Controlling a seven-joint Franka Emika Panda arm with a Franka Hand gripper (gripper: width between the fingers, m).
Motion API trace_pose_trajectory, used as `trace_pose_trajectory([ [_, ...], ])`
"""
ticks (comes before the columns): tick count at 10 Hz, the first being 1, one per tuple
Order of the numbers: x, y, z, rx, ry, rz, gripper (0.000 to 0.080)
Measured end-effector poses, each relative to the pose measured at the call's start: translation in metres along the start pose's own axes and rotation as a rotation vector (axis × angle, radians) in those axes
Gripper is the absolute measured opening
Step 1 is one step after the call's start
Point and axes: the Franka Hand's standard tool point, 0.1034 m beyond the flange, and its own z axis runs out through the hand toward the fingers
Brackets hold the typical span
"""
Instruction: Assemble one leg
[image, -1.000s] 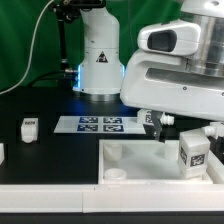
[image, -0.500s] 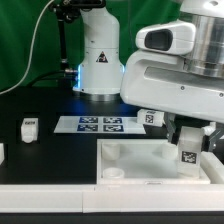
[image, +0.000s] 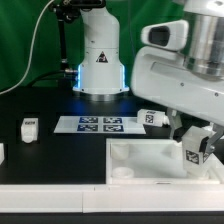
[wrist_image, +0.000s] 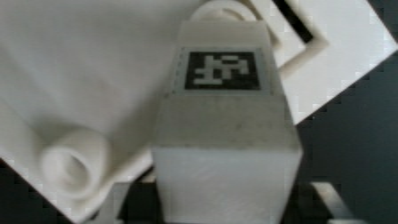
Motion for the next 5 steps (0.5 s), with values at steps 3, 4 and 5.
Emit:
trace_pose_trajectory([
  [3, -0.0023, -0.0007, -0.0014, 0.000, 0.004, 0.303, 0.0291],
  [4, -0.0026, -0.0013, -0.0024, 0.011, 0.010, 0.380, 0.0291],
  [5, -0.0042, -0.0020, -0.0040, 0.018, 0.015, 0.467, 0.0291],
])
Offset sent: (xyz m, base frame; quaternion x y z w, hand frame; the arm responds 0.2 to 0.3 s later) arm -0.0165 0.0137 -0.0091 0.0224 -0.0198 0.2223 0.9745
